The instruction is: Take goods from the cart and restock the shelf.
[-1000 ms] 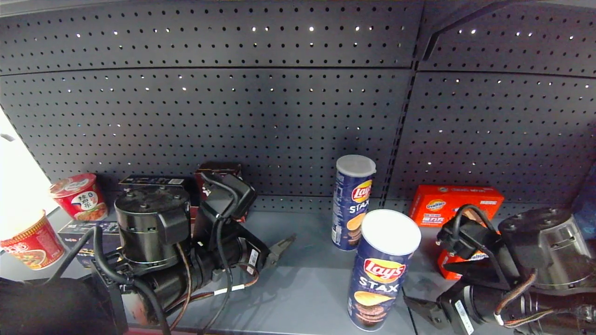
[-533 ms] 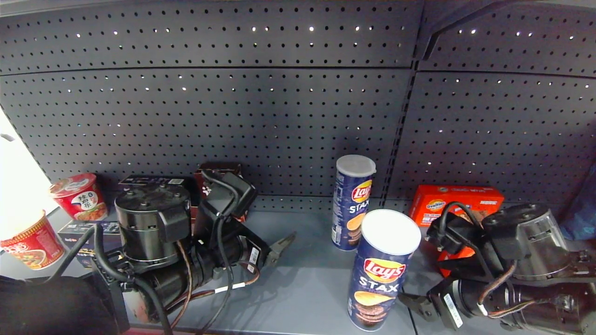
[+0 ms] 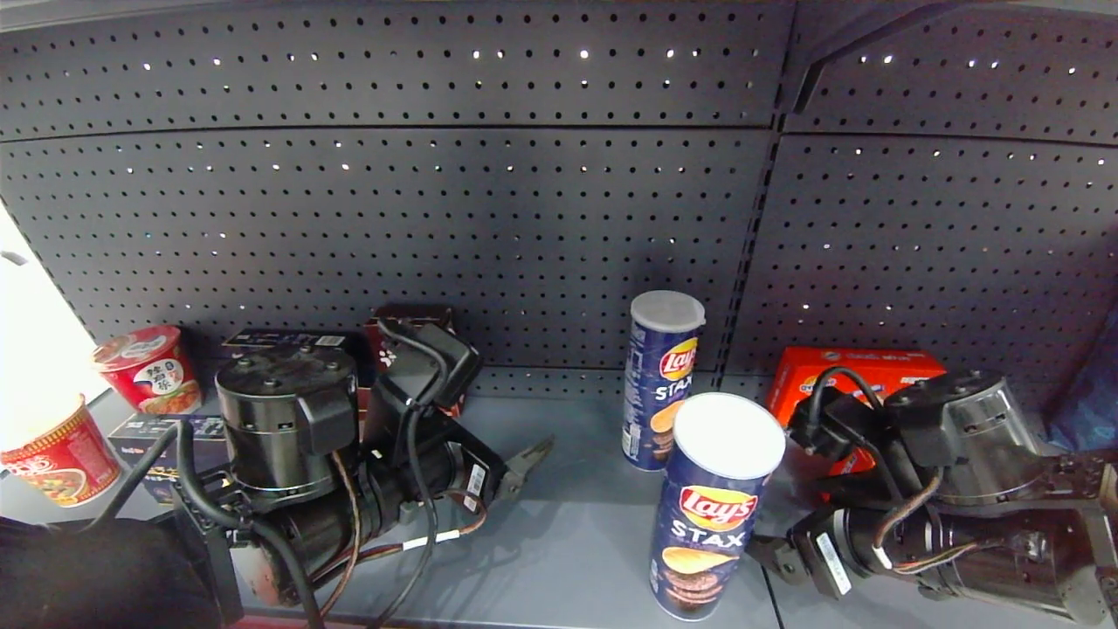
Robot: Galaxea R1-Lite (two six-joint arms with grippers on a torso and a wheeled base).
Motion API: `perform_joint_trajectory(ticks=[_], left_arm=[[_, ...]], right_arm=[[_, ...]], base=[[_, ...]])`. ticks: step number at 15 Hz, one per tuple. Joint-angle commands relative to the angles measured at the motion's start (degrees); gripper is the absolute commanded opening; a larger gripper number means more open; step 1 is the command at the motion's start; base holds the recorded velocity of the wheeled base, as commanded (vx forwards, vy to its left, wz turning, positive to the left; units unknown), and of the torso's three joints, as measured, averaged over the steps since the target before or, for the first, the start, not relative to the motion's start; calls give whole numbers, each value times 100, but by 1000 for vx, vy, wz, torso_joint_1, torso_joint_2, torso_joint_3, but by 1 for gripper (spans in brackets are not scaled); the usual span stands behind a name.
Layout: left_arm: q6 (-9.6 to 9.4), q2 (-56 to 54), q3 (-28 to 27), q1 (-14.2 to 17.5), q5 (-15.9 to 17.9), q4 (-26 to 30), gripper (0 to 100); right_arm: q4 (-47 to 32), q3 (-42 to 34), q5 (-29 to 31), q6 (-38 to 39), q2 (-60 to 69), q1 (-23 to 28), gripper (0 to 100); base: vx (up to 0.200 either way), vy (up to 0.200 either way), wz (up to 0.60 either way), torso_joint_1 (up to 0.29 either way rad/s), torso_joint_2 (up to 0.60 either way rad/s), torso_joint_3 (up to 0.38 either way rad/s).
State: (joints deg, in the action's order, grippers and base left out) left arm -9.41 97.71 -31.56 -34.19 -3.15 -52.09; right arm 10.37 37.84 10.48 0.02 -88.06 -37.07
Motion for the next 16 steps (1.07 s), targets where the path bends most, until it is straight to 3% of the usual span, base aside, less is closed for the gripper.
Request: perform_joint_trajectory(ticks=[1,16], left_arm=[[1,3,10,1,-2,6,100],[1,20,-17,9,7,23,100]], right_arm=[[17,101,-2,-2,-106,-19,100],[61,180,-11,-2,-273,-99,100]], base=[[0,0,0,0,0,0],[0,0,0,0,0,0]])
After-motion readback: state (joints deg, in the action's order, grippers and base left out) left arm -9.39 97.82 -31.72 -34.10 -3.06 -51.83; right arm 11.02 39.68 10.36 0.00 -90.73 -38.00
